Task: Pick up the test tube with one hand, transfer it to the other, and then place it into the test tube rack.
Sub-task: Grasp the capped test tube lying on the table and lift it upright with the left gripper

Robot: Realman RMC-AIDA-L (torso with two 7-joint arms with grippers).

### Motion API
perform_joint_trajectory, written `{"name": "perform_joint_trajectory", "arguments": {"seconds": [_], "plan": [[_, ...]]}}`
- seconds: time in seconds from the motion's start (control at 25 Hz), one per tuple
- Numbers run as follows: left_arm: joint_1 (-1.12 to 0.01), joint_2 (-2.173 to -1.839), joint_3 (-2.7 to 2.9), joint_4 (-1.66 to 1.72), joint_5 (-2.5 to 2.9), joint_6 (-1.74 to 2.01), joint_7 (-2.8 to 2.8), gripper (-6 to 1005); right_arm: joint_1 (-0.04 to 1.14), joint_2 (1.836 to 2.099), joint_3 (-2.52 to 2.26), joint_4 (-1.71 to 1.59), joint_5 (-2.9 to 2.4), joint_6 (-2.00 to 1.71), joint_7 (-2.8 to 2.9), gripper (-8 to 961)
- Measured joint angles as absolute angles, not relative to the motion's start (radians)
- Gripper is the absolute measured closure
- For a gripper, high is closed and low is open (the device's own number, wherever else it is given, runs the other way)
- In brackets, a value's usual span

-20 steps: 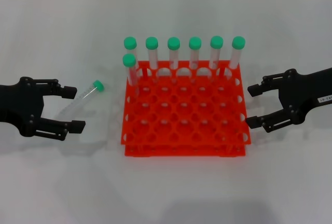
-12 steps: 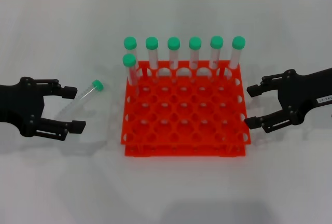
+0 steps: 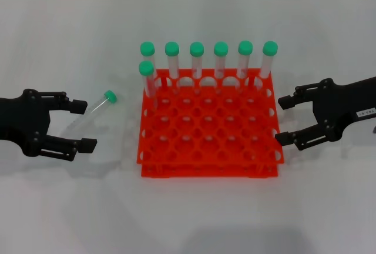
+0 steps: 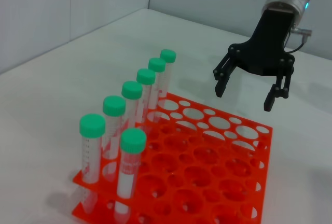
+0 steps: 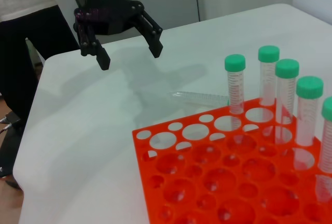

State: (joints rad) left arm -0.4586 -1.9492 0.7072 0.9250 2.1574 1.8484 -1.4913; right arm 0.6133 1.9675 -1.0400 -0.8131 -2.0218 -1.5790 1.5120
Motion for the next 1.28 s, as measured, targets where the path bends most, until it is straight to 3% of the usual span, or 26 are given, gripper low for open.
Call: {"name": "perform_joint_trajectory", "arguments": {"seconds": [0.32, 0.6, 0.88, 1.28], "plan": [[-0.466, -1.951, 0.708, 0.959, 2.16, 1.861, -1.586, 123, 0.607, 1.973, -1.04, -0.817, -2.021, -1.579, 1.509, 130], [-0.45, -1.961, 0.706, 1.183, 2.233, 1.867, -1.86, 123, 0.602, 1.973, -1.031, -0.818, -2.019, -1.57, 1.492, 131], [-0.463, -1.996, 0.733, 1.362, 2.429, 1.868, -1.983, 125, 0.599, 1.979, -1.034, -0.838, -2.014, -1.569, 1.491, 131], [-0.51, -2.049, 0.82, 1.328, 2.621, 1.729, -2.01, 128, 0.598, 2.001, -1.038, -0.85, -2.019, -1.566, 1.485, 131]]}}
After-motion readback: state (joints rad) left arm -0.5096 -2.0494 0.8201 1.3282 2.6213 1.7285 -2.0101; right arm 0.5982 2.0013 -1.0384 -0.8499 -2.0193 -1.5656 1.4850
